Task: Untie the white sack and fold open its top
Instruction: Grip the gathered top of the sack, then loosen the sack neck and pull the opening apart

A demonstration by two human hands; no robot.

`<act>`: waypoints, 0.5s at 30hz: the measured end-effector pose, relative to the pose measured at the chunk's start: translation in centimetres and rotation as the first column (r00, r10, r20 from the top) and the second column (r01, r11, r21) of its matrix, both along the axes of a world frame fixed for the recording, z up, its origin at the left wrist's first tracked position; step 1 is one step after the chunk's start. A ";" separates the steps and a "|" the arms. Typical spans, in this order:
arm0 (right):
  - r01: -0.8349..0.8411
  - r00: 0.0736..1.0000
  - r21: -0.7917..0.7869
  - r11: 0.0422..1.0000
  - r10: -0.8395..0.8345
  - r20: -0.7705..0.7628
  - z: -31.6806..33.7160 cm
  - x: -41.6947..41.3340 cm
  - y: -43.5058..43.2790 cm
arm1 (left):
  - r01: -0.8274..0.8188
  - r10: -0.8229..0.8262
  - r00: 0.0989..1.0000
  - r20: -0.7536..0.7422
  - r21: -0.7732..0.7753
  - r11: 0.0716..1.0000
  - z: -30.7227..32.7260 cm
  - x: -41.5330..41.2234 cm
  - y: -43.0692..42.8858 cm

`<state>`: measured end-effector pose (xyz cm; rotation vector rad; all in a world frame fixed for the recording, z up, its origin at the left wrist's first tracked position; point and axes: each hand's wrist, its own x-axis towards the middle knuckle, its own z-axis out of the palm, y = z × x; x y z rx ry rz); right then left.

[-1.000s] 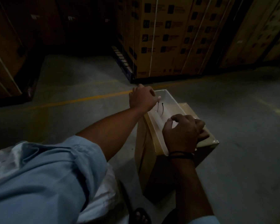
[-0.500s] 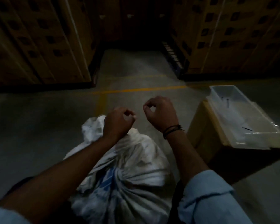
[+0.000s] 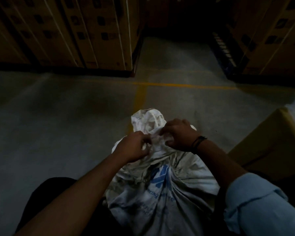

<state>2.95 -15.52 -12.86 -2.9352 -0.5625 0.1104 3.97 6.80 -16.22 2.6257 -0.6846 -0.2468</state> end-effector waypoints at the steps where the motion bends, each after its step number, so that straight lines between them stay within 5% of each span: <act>1: -0.013 1.000 -0.082 0.997 0.010 -0.030 -0.5 0.0 0.2 | 0.014 -0.014 1.000 0.004 0.023 1.000 -0.4 0.2 0.1; 6: -0.053 0.999 -0.297 0.953 0.052 -0.012 -3.1 0.3 0.2 | 0.064 -0.063 0.998 -0.012 0.053 0.997 -2.1 1.1 -0.4; 15: -0.050 0.996 -0.275 0.960 0.066 0.052 -5.3 0.0 -1.9 | 0.054 -0.054 0.998 -0.006 -0.010 0.998 -2.8 1.6 -1.1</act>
